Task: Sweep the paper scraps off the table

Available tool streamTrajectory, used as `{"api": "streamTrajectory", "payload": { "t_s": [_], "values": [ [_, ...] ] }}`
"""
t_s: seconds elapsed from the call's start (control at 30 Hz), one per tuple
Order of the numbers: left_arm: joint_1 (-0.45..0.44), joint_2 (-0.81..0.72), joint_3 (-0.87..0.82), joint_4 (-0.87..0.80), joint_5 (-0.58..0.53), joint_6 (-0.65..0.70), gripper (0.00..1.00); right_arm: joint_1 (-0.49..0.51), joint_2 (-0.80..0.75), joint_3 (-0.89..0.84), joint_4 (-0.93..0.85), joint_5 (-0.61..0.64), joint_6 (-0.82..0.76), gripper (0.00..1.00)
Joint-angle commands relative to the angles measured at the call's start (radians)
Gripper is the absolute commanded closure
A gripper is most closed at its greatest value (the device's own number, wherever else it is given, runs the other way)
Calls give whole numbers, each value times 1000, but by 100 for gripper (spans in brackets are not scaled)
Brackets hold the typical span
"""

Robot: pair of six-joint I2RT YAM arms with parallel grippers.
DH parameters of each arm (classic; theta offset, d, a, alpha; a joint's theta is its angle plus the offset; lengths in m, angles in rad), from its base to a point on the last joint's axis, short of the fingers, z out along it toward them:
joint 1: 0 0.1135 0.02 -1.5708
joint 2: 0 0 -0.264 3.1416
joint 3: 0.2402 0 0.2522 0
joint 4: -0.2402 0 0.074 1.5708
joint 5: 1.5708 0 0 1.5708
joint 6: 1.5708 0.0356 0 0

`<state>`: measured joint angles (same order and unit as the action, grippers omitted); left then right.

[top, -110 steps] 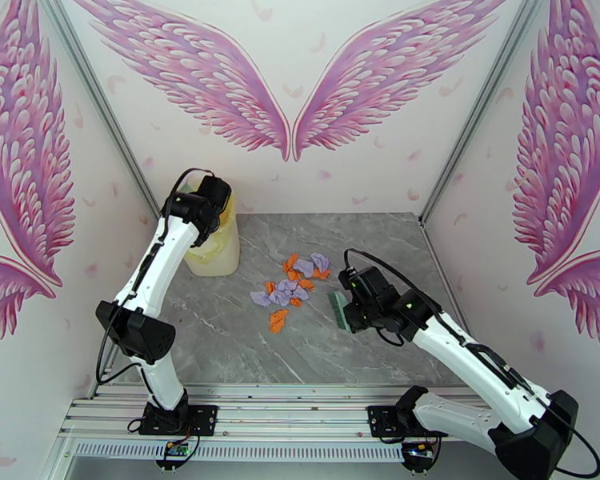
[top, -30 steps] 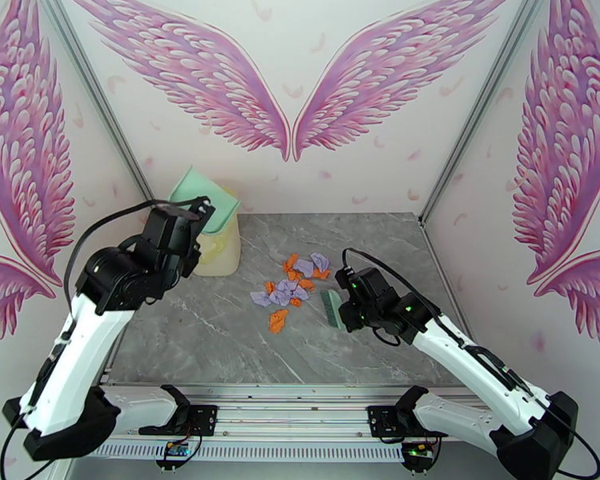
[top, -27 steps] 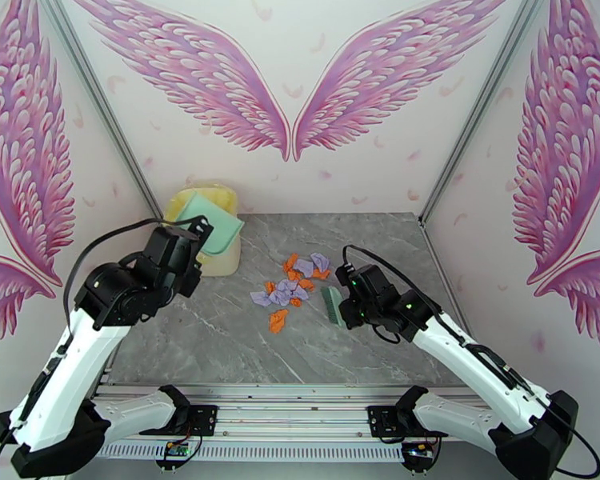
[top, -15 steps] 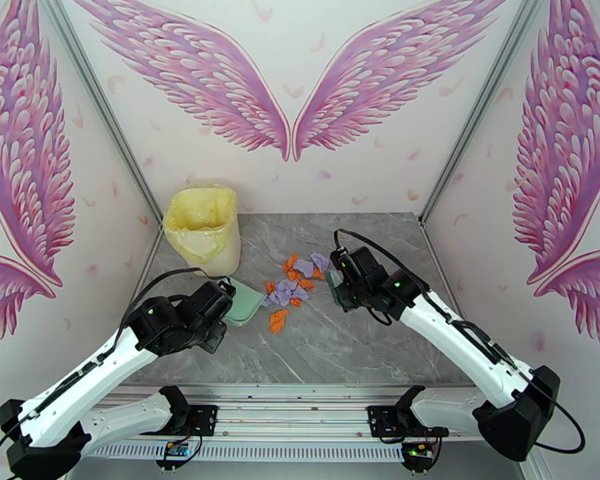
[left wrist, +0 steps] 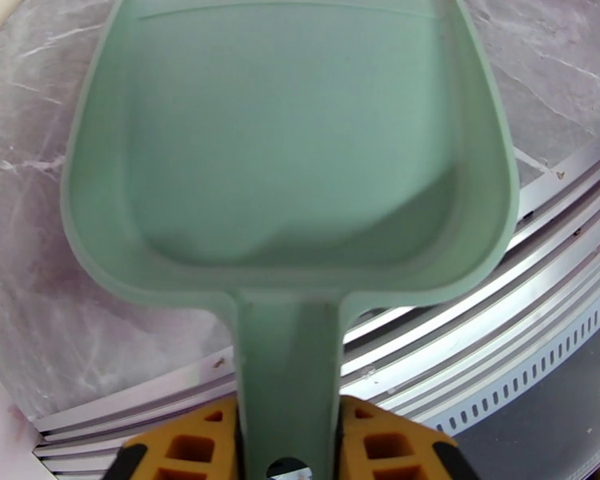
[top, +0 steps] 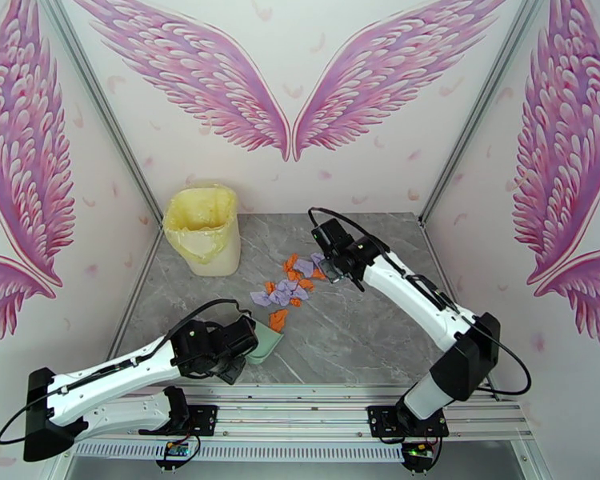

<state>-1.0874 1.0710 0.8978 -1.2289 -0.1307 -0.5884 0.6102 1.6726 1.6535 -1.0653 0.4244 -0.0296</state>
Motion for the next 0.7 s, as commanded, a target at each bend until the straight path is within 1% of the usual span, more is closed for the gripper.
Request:
{"api": "streamTrajectory", "payload": {
  "t_s": [0.0, 0.07, 0.13, 0.17, 0.23, 0.3, 0.43, 0.5, 0.53, 0.57, 0.67],
  "values": [
    [-6, 35, 8, 38, 19, -28, 100, -12, 120, 142, -47, 134, -125, 100],
    [-13, 67, 7, 48, 3, -48, 100, -17, 200, 240, -48, 143, -188, 100],
    [-40, 79, -19, 101, 32, -70, 100, -22, 281, 360, -40, 105, -225, 100],
    [-58, 77, -27, 114, 38, -80, 100, -22, 317, 428, -62, 61, -214, 100],
    [-86, 55, -35, 118, 30, -104, 100, -22, 385, 599, -145, -74, -145, 100],
    [-101, 5, -33, 103, 31, -119, 100, -22, 430, 725, -188, -221, -29, 100],
    [-104, -120, -18, 31, 33, -139, 100, -21, 420, 703, -129, -548, 161, 100],
    [-104, -169, -16, -29, 19, -152, 100, -17, 420, 640, -74, -741, 245, 100],
    [-103, -186, -16, -51, 11, -156, 100, -11, 414, 596, -37, -810, 277, 100],
    [-103, -198, -21, -71, 6, -159, 100, -3, 403, 540, 15, -857, 318, 100],
    [-102, -207, -32, -89, 2, -155, 100, 19, 384, 388, 152, -926, 432, 100]
  ]
}}
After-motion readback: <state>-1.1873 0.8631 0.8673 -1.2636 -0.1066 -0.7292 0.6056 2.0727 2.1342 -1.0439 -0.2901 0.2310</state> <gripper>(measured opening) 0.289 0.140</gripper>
